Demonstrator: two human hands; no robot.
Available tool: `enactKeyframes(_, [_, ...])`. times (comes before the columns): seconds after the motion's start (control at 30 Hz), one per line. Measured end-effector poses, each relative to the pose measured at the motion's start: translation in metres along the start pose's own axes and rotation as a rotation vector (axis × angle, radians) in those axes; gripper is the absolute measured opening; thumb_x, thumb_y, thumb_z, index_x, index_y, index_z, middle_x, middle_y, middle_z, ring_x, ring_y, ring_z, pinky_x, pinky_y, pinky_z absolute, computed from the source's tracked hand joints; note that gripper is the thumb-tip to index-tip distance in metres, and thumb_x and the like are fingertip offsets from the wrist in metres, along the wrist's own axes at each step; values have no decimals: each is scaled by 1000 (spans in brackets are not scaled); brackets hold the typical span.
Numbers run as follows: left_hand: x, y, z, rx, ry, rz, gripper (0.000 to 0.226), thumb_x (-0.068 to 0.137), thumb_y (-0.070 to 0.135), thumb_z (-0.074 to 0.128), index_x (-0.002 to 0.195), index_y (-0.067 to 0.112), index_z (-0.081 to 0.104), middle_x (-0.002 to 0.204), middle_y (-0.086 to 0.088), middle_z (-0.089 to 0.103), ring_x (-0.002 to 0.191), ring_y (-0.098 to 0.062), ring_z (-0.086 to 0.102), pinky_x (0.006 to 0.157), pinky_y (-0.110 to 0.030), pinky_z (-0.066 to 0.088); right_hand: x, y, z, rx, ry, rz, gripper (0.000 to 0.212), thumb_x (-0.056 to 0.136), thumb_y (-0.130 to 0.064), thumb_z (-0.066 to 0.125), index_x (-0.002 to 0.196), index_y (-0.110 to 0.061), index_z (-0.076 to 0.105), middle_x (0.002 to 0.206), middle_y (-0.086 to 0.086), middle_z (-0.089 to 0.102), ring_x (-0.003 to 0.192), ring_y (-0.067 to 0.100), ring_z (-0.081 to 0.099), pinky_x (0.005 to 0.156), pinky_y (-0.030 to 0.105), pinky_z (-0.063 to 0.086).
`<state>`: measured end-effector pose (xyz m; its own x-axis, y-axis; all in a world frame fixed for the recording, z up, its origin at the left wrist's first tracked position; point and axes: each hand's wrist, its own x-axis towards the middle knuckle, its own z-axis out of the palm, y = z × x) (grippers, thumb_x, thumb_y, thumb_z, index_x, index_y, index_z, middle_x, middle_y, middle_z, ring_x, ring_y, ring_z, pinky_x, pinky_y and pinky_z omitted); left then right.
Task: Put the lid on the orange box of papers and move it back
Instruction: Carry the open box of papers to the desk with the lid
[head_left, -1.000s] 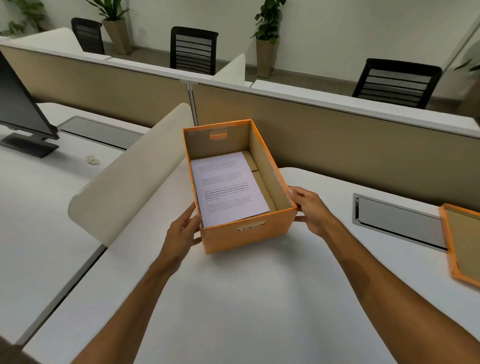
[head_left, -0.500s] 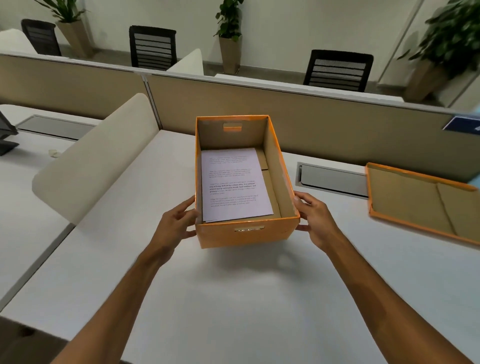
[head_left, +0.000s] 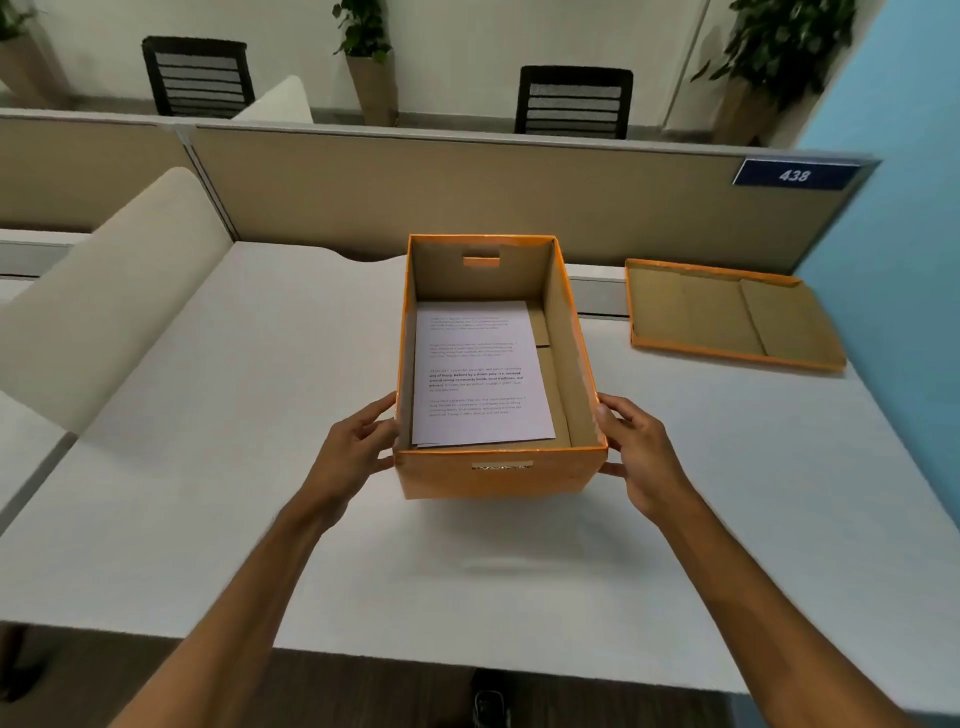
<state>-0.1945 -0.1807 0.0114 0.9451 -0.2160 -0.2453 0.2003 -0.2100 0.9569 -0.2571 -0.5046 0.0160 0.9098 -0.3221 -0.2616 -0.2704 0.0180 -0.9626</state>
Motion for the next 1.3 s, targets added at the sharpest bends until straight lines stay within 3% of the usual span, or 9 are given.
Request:
enactKeyframes(0.23, [-37, -19, 10, 1, -104, 8, 48, 95, 36, 52, 143, 36, 47, 100, 3, 78, 100, -5, 70, 66, -15, 57, -59, 27, -13, 11, 83, -1, 28, 100, -36, 50, 123, -30, 63, 111, -1, 72, 99, 20, 69, 71, 41, 60])
enactKeyframes(0.37, [-60, -29, 13, 8, -140, 12, 45, 96, 43, 53, 141, 42, 47, 106, 8, 77, 106, -4, 68, 75, -21, 57, -93, 40, -15, 5, 145, -2, 25, 100, -40, 49, 119, -36, 64, 110, -6, 71, 98, 17, 68, 65, 35, 60])
enactKeyframes(0.57, [-95, -40, 25, -19, -140, 2, 65, 80, 55, 57, 142, 38, 47, 126, -3, 69, 114, -23, 65, 87, -32, 51, -131, 60, -18, 7, 181, 29, 24, 99, -42, 48, 116, -40, 64, 104, -14, 72, 91, 11, 71, 57, 24, 57])
enactKeyframes(0.7, [-105, -47, 26, -4, -146, -24, 67, 81, 53, 56, 144, 36, 45, 134, -7, 64, 120, -26, 62, 90, -40, 51, -145, 69, -16, -8, 197, 63, 19, 98, -44, 48, 109, -49, 63, 95, -29, 70, 88, 6, 69, 54, 22, 55])
enactKeyframes(0.87, [-110, -58, 29, 16, -131, -56, 52, 95, 36, 54, 146, 31, 43, 131, -10, 66, 120, -27, 62, 97, -51, 49, -149, 80, -14, -34, 221, 88, 19, 99, -45, 46, 109, -50, 62, 95, -31, 67, 92, 11, 65, 51, 20, 53])
enactKeyframes(0.97, [-111, -57, 30, 17, -123, -73, 55, 93, 36, 55, 146, 30, 43, 132, -14, 64, 122, -29, 61, 97, -52, 49, -147, 81, -14, -64, 215, 77, 20, 99, -45, 45, 113, -49, 59, 104, -29, 61, 97, 10, 60, 53, 21, 53])
enactKeyframes(1.2, [-115, -54, 34, 34, -76, -88, 52, 98, 31, 52, 148, 27, 40, 135, -14, 62, 124, -31, 59, 98, -54, 48, -140, 86, -16, -99, 213, 81, 32, 100, -44, 44, 129, -38, 55, 128, -9, 53, 114, 18, 50, 69, 35, 54])
enactKeyframes(1.3, [-117, -52, 36, 56, -61, -85, 52, 99, 32, 49, 150, 27, 38, 138, -13, 59, 127, -32, 56, 100, -56, 47, -140, 87, -18, -121, 226, 68, 33, 99, -44, 45, 129, -36, 56, 126, -9, 55, 115, 19, 52, 75, 38, 54])
